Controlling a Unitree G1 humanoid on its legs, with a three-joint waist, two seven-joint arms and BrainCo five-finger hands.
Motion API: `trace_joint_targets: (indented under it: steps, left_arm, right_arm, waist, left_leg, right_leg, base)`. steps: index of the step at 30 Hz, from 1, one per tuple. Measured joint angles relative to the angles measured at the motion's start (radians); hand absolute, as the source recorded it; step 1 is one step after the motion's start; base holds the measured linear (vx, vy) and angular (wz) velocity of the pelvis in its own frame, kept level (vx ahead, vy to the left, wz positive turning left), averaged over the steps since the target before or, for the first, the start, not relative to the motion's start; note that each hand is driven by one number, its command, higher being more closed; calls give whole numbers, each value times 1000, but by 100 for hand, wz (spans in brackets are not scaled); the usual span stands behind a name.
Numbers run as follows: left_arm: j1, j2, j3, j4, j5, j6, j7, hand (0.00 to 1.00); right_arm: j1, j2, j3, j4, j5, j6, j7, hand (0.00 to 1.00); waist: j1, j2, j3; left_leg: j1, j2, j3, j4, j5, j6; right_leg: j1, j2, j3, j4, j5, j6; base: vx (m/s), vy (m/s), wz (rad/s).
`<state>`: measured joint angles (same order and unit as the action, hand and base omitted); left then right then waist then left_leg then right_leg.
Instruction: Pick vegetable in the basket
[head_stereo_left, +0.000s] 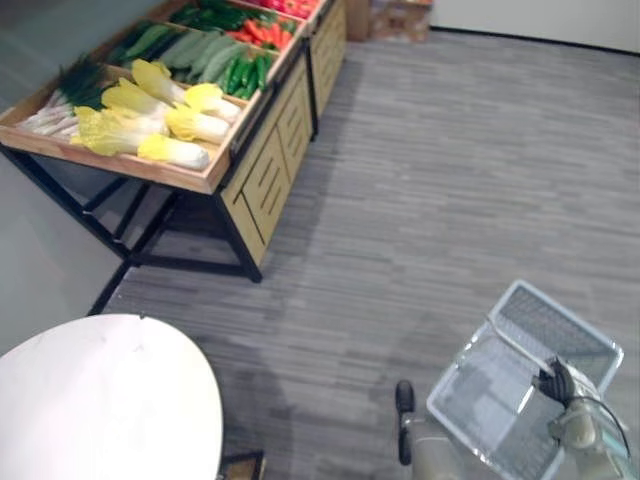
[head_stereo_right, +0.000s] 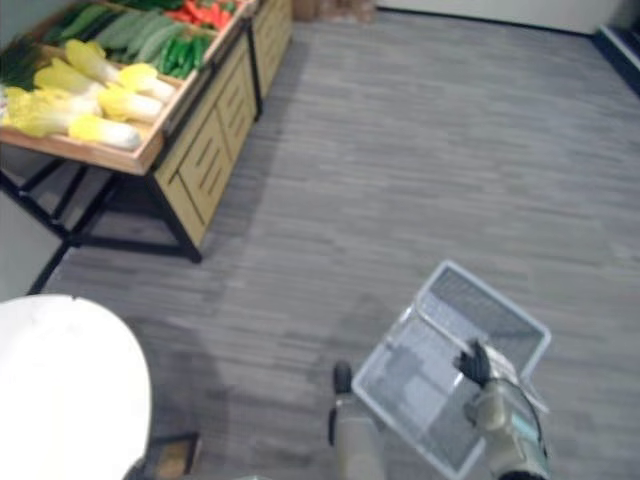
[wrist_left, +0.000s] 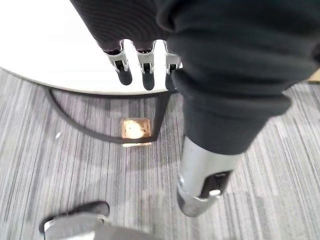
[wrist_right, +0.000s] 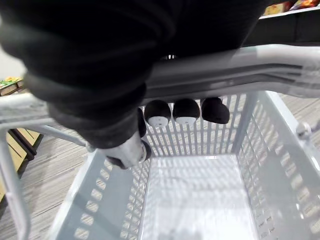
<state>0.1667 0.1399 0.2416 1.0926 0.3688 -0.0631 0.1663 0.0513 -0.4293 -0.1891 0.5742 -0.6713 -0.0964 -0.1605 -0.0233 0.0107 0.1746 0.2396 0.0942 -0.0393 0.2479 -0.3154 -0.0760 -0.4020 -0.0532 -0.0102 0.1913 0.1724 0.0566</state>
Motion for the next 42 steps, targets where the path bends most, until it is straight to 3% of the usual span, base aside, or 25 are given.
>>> trace_joint_targets:
  steps: [2, 3, 6, 8, 9, 10, 11, 13, 14, 16, 19, 21, 22, 23, 25, 26, 27, 28, 31, 33, 34, 36, 38, 40, 42]
  left_arm:
    - [-15, -8, 9, 17, 7, 0, -8, 0]
    - [-14, -13, 12, 18, 7, 0, -14, 0]
    - [-13, -27, 20, 40, 9, 9, -20, 0]
    - [-6, -34, 41, 60, 30, 19, -23, 0]
    - [15, -39, 41, 64, 29, 32, -23, 0]
    - [38, -45, 38, 63, 30, 32, -27, 0]
    - [47, -46, 37, 62, 30, 31, -29, 0]
    - [62, -54, 37, 62, 30, 39, -32, 0]
    - [72, -64, 35, 62, 31, 42, -34, 0]
    - [78, -74, 29, 62, 30, 45, -34, 0]
    - [75, -82, -2, 61, 31, 44, -33, 0]
    - [77, -99, -11, 62, 30, 43, -29, 0]
    - [80, -105, -12, 64, 30, 44, -27, 0]
    - [91, -112, -12, 63, 30, 44, -25, 0]
    - [97, -105, -19, 63, 30, 44, -17, 0]
    - [98, -101, -25, 63, 30, 44, -17, 0]
    - [97, -85, -37, 63, 37, 45, -16, 0]
    - [95, -73, -40, 63, 38, 44, -15, 0]
    - [94, -52, -51, 61, 44, 44, -14, 0]
    - [95, -31, -83, 61, 46, 49, -15, 0]
    - [89, -6, -110, 58, 46, 52, -14, 0]
    - [75, 20, -119, 50, 46, 52, -13, 0]
    - [63, 26, -108, 30, 46, 53, -8, 0]
    - [55, 24, -94, 16, 46, 53, -3, 0]
    - [47, 19, -80, 12, 47, 53, 6, 0]
  right_arm:
    - [-5, 2, -2, -2, -6, 0, 2, 100]
    - [-4, -2, -6, -13, -6, -2, 3, 100]
    - [-8, -4, -9, -18, -6, -12, 5, 100]
    - [-6, -4, 11, -20, -6, -19, 18, 100]
    - [1, -7, 36, -24, -6, -19, 20, 100]
    - [5, -19, 61, -30, -10, -18, 22, 100]
    - [5, -30, 73, -34, -19, -18, 32, 100]
    - [6, -44, 86, -37, -19, -20, 39, 100]
    - [6, -48, 88, -37, -19, -20, 40, 100]
    - [9, -58, 96, -38, -19, -23, 39, 100]
    - [8, -70, 120, -37, -19, -25, 39, 100]
    - [-4, -81, 160, -31, -19, -26, 38, 100]
    - [-16, -81, 177, -20, -20, -26, 38, 100]
    - [-24, -80, 203, -9, -24, -26, 39, 100]
    - [-25, -56, 230, -1, -27, -27, 39, 100]
    - [-25, -52, 239, 1, -27, -29, 39, 100]
    - [-26, -34, 245, 13, -27, -42, 40, 100]
    - [-24, -23, 245, 13, -28, -45, 40, 100]
    - [-11, -6, 245, 14, -38, -46, 42, 100]
    - [-31, 14, 235, -1, -40, -45, 28, 100]
    - [-36, 20, 240, -9, -39, -58, 38, 100]
    - [-20, 38, 254, -8, -39, -61, 39, 100]
    - [-8, 49, 266, -6, -41, -60, 43, 100]
    - [-9, 50, 264, -5, -49, -57, 43, 100]
    - [-9, 50, 261, -3, -49, -55, 42, 100]
  waist:
    - [-9, 9, -7]
    - [-7, 3, -9]
    - [-8, 29, -35]
    - [-6, 27, -35]
    - [0, 20, -33]
    - [7, 13, -27]
    - [16, 14, -27]
    - [37, 12, -25]
    - [38, 11, -24]
    - [44, 13, -23]
    - [42, 22, -23]
    - [54, 48, -26]
    - [58, 60, -24]
    - [66, 75, -29]
    - [75, 66, -30]
    - [79, 59, -33]
    - [85, 26, -36]
    - [84, 12, -42]
    - [84, -10, -41]
    - [81, -26, -37]
    - [68, -31, -36]
    - [63, -41, -36]
    - [53, -45, -39]
    - [49, -40, -36]
    - [49, -37, -35]
  left_leg:
    - [37, 6, -31, -31, 106, 2]
    - [35, 14, -46, -23, 132, -2]
    - [-51, 45, -97, 144, 191, -16]
    - [-136, 37, -122, 328, 320, -10]
    - [-186, 30, -123, 442, 495, -27]
    - [-255, 39, -107, 577, 447, -44]
    - [-319, 49, -67, 666, 359, -26]
    - [-416, 78, 24, 704, 242, 19]
    - [-462, 87, 72, 659, 204, 24]
    - [-503, 92, 115, 534, 193, 24]
    - [-520, 64, 136, 111, 214, 15]
    - [-506, 38, 94, -177, 287, -7]
    - [-502, 35, 76, -211, 290, -5]
    - [-494, 38, 73, -224, 297, -2]
    - [-472, 19, 111, -182, 390, -4]
    - [-474, 10, 121, -157, 395, 2]
    - [-482, -25, 141, -105, 356, 26]
    - [-481, -50, 150, -89, 321, 39]
    - [-412, -92, 178, -119, 288, 69]
    - [-337, -110, 192, -141, 257, 90]
    - [-277, -110, 175, -137, 228, 123]
    - [-217, -104, 143, -136, 210, 129]
    - [-182, -88, 112, -143, 208, 129]
    - [-160, -63, 93, -143, 202, 121]
    - [-146, -27, 67, -141, 170, 88]
  right_leg:
    - [-16, -1, -16, 130, -106, -15]
    - [-15, 0, -27, 152, -129, -20]
    - [23, 26, -84, 132, -171, -45]
    - [81, 35, -105, 107, -194, -57]
    - [153, 31, -102, 61, -201, -65]
    - [222, 34, -102, 6, -211, -79]
    - [257, 33, -104, -17, -222, -96]
    - [326, 21, -113, -55, -232, -97]
    - [363, 4, -128, -67, -245, -92]
    - [397, -15, -151, -73, -264, -81]
    - [443, -35, -204, -104, -282, -47]
    - [463, -26, -220, -110, -299, -18]
    - [473, -22, -220, -110, -310, -4]
    - [492, -17, -216, -109, -331, 16]
    - [532, -51, -202, -108, -362, 53]
    - [539, -65, -199, -107, -369, 59]
    - [546, -107, -180, -96, -378, 67]
    - [524, -130, -148, -43, -377, 68]
    - [396, -185, -68, 270, -360, 67]
    - [288, -205, -2, 532, -239, 55]
    - [230, -202, 32, 707, -148, 54]
    - [183, -197, 18, 811, -215, 22]
    - [141, -195, -14, 772, -256, 7]
    - [114, -191, -24, 634, -258, 3]
    - [108, -187, -15, 412, -250, 16]
  base:
    - [409, -200, 24]
    - [448, -212, 24]
    - [240, -126, 25]
    - [246, -172, 23]
    - [298, -157, 19]
    - [266, -116, 16]
    - [203, -90, 10]
    - [225, -68, 12]
    - [214, -18, 25]
    - [108, 42, 34]
    - [221, 145, 55]
    - [275, 235, 30]
    - [322, 291, 3]
    - [330, 294, -6]
    - [376, 303, -8]
    - [420, 328, -13]
    - [349, 274, -12]
    - [353, 277, -7]
    - [326, 255, -13]
    - [355, 235, -9]
    - [338, 175, 16]
    - [404, 119, 50]
    - [346, -5, 64]
    - [304, -84, 51]
    - [237, -118, 40]
